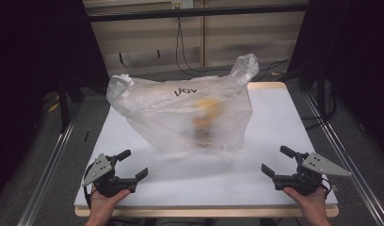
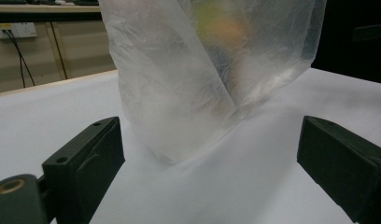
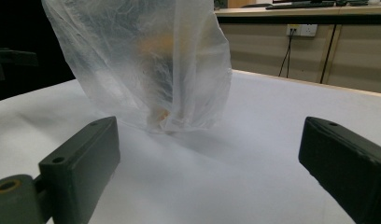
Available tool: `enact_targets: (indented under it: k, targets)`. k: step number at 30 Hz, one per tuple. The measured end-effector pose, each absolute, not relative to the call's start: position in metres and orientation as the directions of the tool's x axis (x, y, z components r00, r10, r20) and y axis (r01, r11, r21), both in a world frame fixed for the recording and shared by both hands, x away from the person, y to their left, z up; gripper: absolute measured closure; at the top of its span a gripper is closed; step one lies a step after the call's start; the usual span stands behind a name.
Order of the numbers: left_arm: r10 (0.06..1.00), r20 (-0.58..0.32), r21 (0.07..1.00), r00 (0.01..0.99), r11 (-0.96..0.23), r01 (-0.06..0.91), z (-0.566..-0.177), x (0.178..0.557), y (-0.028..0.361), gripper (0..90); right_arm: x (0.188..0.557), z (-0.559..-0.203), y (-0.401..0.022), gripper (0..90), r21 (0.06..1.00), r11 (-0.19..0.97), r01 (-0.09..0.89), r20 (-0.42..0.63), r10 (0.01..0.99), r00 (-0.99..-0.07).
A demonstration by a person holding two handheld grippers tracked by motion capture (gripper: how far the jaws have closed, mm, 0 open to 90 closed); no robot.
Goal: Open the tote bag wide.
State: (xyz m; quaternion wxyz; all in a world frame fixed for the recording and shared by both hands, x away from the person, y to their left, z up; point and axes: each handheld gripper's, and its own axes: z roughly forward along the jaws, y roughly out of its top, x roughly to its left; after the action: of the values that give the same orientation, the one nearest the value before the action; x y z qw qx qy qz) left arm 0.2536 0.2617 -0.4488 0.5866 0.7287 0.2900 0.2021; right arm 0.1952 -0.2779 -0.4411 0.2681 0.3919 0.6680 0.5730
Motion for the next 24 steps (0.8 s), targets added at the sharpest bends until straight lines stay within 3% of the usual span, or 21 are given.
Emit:
enact_targets:
  k: [2,7,8,9,11,15,16,17,19,21,22,23,24]
  targets:
    - [0.666,-0.014,0.968,0.746,-0.178,0.177,-0.4482,0.2535,0.262,8.2,0.1953,-0.4412,-0.2777,6.6,0.974,0.039,0.223,0.091,0.834,-0.544]
    - [0.656,-0.032,0.966,0.754,-0.174,0.193,-0.4491,0.255,0.2603,11.9,0.1977,-0.4431,-0.2793,11.9,0.973,0.06,0.224,0.075,0.833,-0.548]
    - [0.649,-0.022,0.964,0.76,-0.189,0.189,-0.449,0.2552,0.261,17.6,0.1976,-0.4438,-0.2789,18.5,0.971,0.058,0.233,0.081,0.834,-0.546]
    - [0.649,-0.022,0.964,0.76,-0.189,0.189,-0.449,0.2552,0.261,19.8,0.1976,-0.4438,-0.2789,18.5,0.971,0.058,0.233,0.081,0.834,-0.546]
    - [0.62,-0.026,0.964,0.784,-0.192,0.183,-0.4488,0.2561,0.2622,29.3,0.1989,-0.4436,-0.2793,32.5,0.971,0.057,0.231,0.087,0.819,-0.567]
    - [0.631,-0.015,0.961,0.775,-0.205,0.186,-0.4486,0.2561,0.2639,40.2,0.2001,-0.4434,-0.2791,42.5,0.971,0.06,0.233,0.09,0.808,-0.582]
    - [0.635,-0.061,0.966,0.77,-0.157,0.206,-0.45,0.2557,0.2625,43.1,0.2,-0.4436,-0.2775,52.4,0.97,0.075,0.233,0.079,0.806,-0.587]
    - [0.629,-0.028,0.961,0.777,-0.198,0.194,-0.4493,0.2563,0.265,49.1,0.2004,-0.444,-0.2769,56.4,0.969,0.078,0.233,0.08,0.797,-0.599]
    - [0.619,-0.008,0.959,0.785,-0.217,0.181,-0.4484,0.2564,0.2664,54.5,0.2002,-0.4439,-0.2767,63.0,0.969,0.081,0.234,0.08,0.793,-0.604]
    - [0.613,-0.017,0.96,0.79,-0.211,0.185,-0.4481,0.2563,0.2651,65.4,0.2002,-0.4435,-0.2762,67.0,0.97,0.081,0.23,0.079,0.787,-0.612]
    - [0.607,-0.013,0.958,0.795,-0.22,0.183,-0.4475,0.2562,0.2653,67.8,0.2,-0.4424,-0.2764,72.7,0.971,0.07,0.228,0.088,0.782,-0.617]
    - [0.606,-0.031,0.961,0.795,-0.201,0.19,-0.4476,0.2559,0.2639,67.8,0.2,-0.4424,-0.2764,72.7,0.971,0.07,0.228,0.088,0.782,-0.617]
    - [0.586,-0.029,0.957,0.81,-0.218,0.191,-0.4462,0.256,0.2638,76.6,0.1999,-0.4415,-0.277,78.6,0.972,0.075,0.224,0.083,0.779,-0.622]
